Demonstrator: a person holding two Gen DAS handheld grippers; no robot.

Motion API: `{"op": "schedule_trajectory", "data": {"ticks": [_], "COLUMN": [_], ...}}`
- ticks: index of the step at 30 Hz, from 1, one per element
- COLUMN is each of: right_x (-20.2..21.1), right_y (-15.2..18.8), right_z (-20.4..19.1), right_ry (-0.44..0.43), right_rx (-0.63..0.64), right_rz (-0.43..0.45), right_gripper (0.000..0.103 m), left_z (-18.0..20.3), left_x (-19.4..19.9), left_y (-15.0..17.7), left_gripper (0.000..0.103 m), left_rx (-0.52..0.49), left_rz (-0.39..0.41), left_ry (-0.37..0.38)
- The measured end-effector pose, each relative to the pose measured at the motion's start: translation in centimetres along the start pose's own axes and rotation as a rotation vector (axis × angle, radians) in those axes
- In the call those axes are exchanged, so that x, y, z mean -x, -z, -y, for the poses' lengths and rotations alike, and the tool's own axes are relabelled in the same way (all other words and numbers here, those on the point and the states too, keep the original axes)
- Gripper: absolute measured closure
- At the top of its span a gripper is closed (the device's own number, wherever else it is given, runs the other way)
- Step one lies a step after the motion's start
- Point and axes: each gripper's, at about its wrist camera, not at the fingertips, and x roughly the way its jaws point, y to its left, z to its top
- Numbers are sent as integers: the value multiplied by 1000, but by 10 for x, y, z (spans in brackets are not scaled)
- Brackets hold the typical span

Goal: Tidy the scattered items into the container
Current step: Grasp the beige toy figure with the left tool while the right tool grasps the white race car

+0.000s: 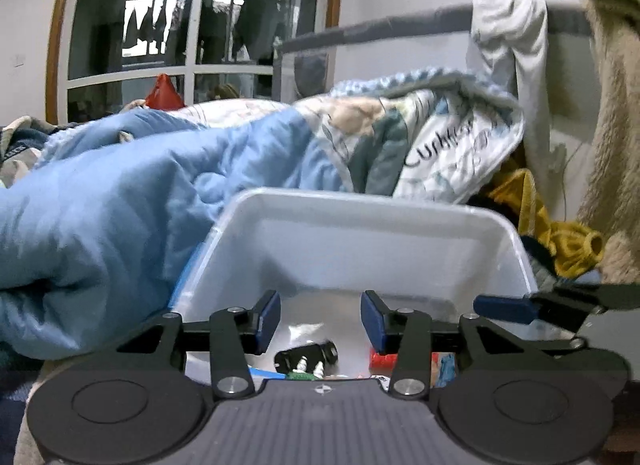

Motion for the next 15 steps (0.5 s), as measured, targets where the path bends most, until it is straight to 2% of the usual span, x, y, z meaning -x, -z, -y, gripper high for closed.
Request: {"op": "schedule_trajectory", "data": {"ticks": [5,8,15], "right_x": [12,22,36], "right_y": [0,1,18], "right_z": [-10,-21,-64], "right_ry": [-9,-28,-159], "right_rx": [22,46,103], "right_rz": [13,33,46], "right_gripper": [55,51,50], "left_z": [-24,-45,-93], "left_x": [37,61,90], "left_y": [8,24,82], "left_gripper": [48,44,44], "left_rx": [43,50,13], "left_rz": [34,35,-62], "left_ry": [-11,-50,-109]}}
